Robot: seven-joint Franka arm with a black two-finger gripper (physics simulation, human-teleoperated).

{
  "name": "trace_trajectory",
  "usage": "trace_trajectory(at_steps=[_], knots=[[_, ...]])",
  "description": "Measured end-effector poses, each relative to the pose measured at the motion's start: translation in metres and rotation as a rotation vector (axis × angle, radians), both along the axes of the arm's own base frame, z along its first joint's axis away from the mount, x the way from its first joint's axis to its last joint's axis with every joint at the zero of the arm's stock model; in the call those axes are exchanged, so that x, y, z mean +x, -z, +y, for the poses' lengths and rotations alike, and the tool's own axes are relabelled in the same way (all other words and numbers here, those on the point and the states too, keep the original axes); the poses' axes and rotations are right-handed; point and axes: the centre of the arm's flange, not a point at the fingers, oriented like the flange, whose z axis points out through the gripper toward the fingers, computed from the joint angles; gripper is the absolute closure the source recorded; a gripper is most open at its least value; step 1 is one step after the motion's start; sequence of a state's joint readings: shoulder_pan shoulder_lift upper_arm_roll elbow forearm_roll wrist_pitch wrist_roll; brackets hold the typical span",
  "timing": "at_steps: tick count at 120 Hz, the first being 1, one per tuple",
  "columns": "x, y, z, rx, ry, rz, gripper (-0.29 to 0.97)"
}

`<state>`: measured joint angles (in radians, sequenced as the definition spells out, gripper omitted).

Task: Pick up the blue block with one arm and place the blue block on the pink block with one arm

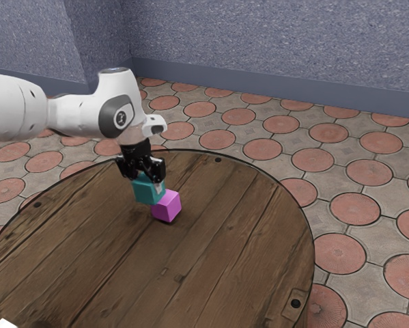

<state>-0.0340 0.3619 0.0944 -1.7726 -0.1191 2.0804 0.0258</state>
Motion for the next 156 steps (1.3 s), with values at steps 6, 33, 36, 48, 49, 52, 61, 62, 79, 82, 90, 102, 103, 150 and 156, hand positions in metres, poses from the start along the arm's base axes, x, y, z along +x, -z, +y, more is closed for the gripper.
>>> trace_trajectory(at_steps=[6,33,36,48,49,52,61,62,79,82,90,102,103,150,156], knots=[[0.009,0.0,-0.001,0.005,0.007,0.013,0.37],[0.038,-0.004,-0.011,0.02,0.051,0.025,0.34],[0.041,-0.002,-0.01,0.022,0.055,0.029,0.33],[0.044,0.002,-0.006,0.026,0.063,0.041,0.32],[0.044,0.002,-0.006,0.026,0.064,0.041,0.32],[0.046,0.001,-0.006,0.027,0.067,0.038,0.32],[0.055,-0.002,-0.013,0.025,0.084,0.023,0.33],[0.056,-0.002,-0.014,0.025,0.086,0.022,0.33],[0.061,0.003,-0.012,0.023,0.094,0.025,0.33],[0.06,0.005,-0.011,0.022,0.093,0.031,0.33],[0.057,0.01,-0.008,0.02,0.091,0.044,0.34],[0.057,0.011,-0.008,0.019,0.097,0.047,0.34],[0.057,0.011,-0.009,0.019,0.097,0.047,0.34],[0.05,-0.028,-0.013,0.014,0.116,0.004,0.09],[0.04,-0.068,-0.007,0.017,0.108,-0.04,0.08]])
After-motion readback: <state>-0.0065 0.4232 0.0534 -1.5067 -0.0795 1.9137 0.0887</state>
